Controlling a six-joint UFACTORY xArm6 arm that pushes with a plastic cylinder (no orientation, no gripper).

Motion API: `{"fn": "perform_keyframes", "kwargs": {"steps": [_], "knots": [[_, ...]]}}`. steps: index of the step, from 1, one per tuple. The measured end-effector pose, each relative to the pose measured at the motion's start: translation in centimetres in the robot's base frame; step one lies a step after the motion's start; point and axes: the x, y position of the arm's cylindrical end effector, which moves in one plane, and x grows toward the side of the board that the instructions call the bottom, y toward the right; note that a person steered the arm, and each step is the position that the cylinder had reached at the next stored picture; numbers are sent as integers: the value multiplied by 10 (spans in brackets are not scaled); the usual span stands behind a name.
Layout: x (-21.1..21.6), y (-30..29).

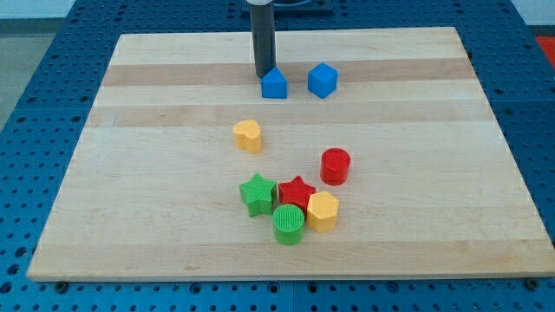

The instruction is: Push the blue triangle into the blue cube

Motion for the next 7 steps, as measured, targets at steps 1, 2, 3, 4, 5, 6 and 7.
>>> {"fn": "perform_keyframes", "kwargs": {"steps": [1,2,3,4,5,6,7], "knots": [[4,-45],[19,-42],[33,-25],[31,-12],[29,21],[28,34],[28,37]]}}
